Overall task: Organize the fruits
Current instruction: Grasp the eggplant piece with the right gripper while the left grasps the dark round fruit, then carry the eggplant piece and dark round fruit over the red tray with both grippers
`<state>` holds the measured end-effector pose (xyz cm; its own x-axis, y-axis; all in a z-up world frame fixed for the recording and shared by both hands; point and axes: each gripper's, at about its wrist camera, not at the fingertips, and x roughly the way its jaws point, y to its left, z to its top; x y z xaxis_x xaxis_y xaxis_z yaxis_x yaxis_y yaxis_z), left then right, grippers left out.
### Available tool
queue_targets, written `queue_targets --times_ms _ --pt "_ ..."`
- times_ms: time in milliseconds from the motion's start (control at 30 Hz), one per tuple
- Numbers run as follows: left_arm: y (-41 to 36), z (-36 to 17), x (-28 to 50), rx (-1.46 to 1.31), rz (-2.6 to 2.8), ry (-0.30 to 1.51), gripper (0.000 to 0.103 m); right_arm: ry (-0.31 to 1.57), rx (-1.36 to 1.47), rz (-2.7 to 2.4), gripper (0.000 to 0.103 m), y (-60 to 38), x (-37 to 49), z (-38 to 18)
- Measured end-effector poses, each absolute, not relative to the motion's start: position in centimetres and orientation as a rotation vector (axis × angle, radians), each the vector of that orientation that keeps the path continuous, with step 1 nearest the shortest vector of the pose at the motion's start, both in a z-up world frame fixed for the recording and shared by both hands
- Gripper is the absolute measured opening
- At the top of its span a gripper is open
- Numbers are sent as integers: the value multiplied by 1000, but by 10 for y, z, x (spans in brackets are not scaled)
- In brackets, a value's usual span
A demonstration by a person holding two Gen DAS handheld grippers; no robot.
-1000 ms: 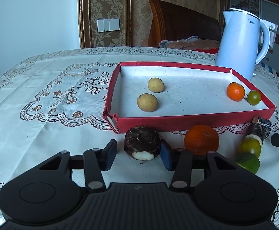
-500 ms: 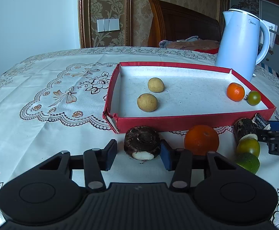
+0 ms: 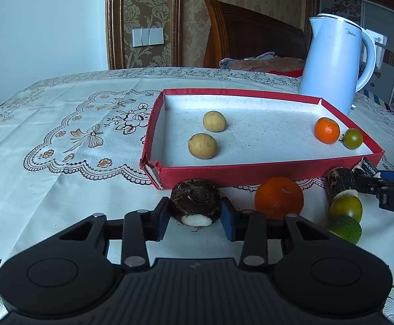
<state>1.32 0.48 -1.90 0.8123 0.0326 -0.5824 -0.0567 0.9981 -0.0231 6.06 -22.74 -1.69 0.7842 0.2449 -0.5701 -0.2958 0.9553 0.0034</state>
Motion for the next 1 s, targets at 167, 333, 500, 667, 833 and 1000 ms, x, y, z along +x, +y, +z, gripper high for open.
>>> queue_targets --times_ms 167,333,500,667,833,1000 --pt "6 -19 13 -44 47 620 39 588 -77 274 30 -230 59 -16" --pt "7 -18 11 -48 42 607 39 570 -65 261 30 -233 57 -15" --pt "5 -16 8 -39 37 579 39 554 -56 254 30 -235 55 -13" --pt "6 -14 6 -42 34 563 38 522 -45 240 30 -237 50 -11" --pt "4 -13 3 -32 27 543 38 507 -37 233 30 -239 48 -10" --pt "6 -9 -1 -44 24 518 38 481 -23 224 30 -243 44 -8"
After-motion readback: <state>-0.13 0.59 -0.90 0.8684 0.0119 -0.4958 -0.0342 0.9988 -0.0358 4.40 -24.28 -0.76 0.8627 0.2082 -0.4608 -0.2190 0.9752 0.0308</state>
